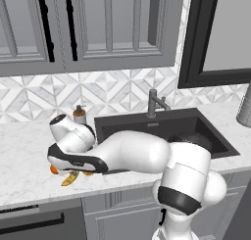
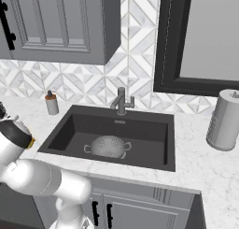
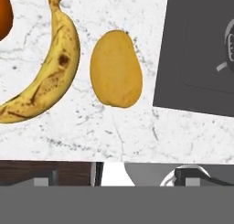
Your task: Put the colander in the sink, put the orange, banana, mango in the colander, and turn on the sink faucet and pour water over the colander.
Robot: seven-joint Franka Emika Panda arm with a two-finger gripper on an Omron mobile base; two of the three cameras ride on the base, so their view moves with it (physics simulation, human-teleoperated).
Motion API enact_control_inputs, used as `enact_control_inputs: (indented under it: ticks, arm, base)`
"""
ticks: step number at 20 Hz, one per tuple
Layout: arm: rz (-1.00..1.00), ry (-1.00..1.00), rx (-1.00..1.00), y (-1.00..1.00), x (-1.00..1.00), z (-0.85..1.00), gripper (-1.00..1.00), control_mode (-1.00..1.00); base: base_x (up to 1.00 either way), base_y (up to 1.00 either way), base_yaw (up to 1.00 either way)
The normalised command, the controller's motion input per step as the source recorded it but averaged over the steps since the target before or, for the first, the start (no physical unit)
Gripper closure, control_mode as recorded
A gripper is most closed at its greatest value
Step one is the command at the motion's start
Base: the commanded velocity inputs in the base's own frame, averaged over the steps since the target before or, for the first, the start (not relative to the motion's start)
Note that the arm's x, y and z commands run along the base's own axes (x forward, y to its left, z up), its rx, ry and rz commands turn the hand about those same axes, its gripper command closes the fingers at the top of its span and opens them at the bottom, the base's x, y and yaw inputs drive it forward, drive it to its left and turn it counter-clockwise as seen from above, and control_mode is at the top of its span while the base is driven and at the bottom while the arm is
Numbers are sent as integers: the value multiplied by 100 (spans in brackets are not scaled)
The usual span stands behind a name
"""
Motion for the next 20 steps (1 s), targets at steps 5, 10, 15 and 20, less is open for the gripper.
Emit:
enact_control_inputs:
  ticks: [5, 10, 15, 20]
  arm:
    - [0, -4, 0, -3, 16, -35, -100, -100]
    - [0, -4, 0, -17, 23, -37, -100, -100]
    - [0, -3, 0, -11, 28, -29, -100, -100]
    - [0, -1, 2, 0, 27, -20, -100, -100]
  base:
    - [0, 0, 0]
    - [0, 0, 0]
    - [0, 0, 0]
    - [0, 0, 0]
